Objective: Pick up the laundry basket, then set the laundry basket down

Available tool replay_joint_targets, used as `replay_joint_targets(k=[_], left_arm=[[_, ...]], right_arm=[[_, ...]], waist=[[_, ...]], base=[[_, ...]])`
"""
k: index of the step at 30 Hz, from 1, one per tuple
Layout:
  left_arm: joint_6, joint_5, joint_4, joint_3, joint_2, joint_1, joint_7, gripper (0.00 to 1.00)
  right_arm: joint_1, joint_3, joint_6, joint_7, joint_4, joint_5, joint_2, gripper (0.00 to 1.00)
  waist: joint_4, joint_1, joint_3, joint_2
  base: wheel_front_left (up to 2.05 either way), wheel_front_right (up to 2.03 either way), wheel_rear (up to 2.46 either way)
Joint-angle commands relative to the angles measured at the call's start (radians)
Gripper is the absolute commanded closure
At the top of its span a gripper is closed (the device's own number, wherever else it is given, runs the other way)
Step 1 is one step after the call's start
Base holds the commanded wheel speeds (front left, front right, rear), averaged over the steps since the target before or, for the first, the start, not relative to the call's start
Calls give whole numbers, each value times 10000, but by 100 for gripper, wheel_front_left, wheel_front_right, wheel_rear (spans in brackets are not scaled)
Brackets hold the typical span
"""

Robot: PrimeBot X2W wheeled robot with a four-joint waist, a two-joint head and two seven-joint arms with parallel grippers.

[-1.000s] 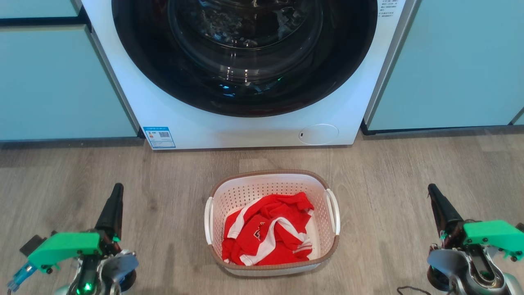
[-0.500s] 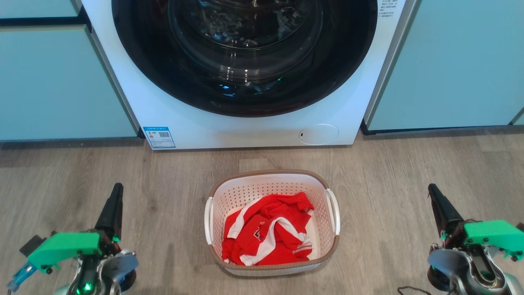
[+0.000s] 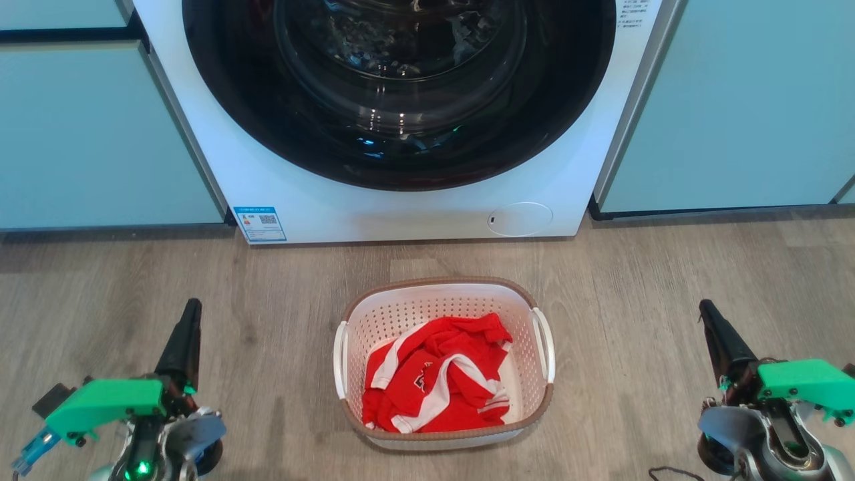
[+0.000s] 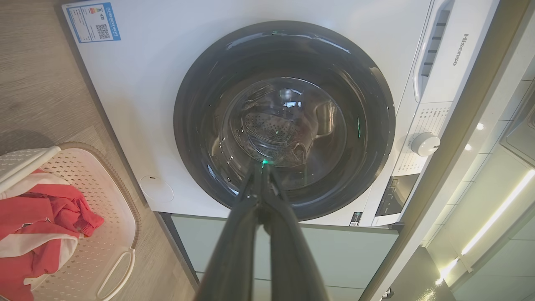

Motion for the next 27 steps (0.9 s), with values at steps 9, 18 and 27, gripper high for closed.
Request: replay_joint_targets(k=[9, 18, 27], left_arm=[[-67, 76, -292, 343, 29, -556, 60, 100], [-67, 85, -292, 353, 22, -557, 68, 100], [-67, 93, -291, 362, 15, -557, 75, 100]], right_arm=[[-471, 152, -15, 78, -311, -84, -29, 100], [-473, 135, -15, 91, -311, -97, -18, 100], [-474, 121, -15, 102, -310, -109, -8, 100]], waist=[[0, 0, 0, 0], [0, 0, 0, 0], [0, 0, 0, 0]], base=[[0, 0, 0], [0, 0, 0], [0, 0, 0]])
